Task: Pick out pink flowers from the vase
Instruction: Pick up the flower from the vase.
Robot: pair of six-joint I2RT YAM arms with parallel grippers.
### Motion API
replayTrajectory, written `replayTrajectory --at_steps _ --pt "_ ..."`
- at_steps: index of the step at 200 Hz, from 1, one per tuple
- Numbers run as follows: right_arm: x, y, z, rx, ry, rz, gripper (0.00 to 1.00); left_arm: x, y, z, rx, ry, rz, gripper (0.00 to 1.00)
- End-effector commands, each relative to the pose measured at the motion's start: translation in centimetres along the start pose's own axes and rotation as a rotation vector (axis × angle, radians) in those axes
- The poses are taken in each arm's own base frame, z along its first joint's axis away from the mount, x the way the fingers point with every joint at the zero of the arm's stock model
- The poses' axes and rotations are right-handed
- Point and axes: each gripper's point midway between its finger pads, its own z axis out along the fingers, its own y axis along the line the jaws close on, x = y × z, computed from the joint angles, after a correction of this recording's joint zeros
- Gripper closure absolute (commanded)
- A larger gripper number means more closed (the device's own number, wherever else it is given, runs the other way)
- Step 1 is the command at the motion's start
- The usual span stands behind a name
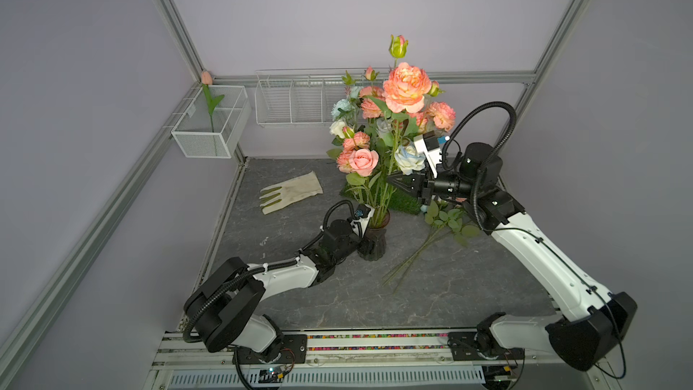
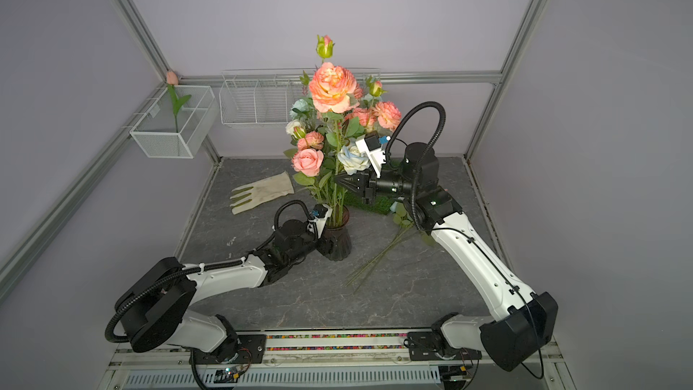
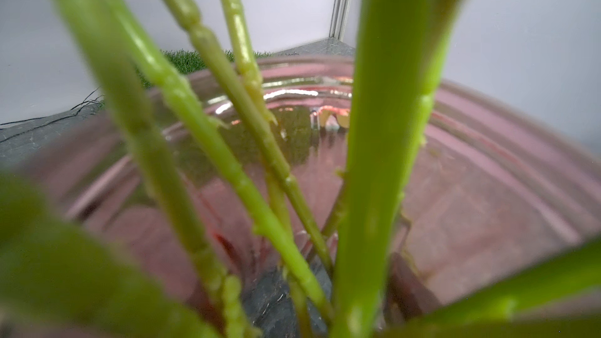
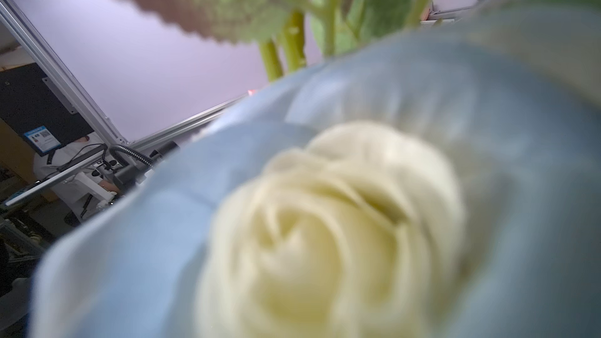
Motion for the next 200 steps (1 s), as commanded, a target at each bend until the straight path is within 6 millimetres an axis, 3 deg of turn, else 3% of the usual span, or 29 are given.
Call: replayTrajectory --at_steps 1,23,68,113,136,165,200 --pt "1.6 -0.7 1.1 -0.046 0.055 0.150 0.94 7.3 1.0 -0.5 -0.044 0.257 -0.009 1.00" --pt "3.6 -2.4 2.2 -0.011 0.073 0.192 0.94 7.0 1.0 -0.6 -0.045 0.251 -0.009 1.00" --pt "7.3 -3.8 3.0 0.103 0.155 0.223 0.92 6.6 1.0 -0.6 -0.049 0.242 -0.009 1.00" --pt "9.0 -4.3 3.8 0.132 0.172 0.233 0.84 6.7 0.9 -0.6 -0.044 0.245 -0.015 1.00" --pt "9.3 -4.7 4.5 0.140 0.172 0.233 0.77 6.6 1.0 -0.6 -0.045 0.245 -0.013 1.00" --pt "8.7 -4.4 4.5 0.128 0.155 0.217 0.86 6.8 1.0 -0.7 -0.047 0.252 -0.012 1.00" --pt "7.6 -2.2 3.6 0.077 0.124 0.174 0.92 6.6 1.0 -0.6 -0.049 0.240 -0.022 1.00"
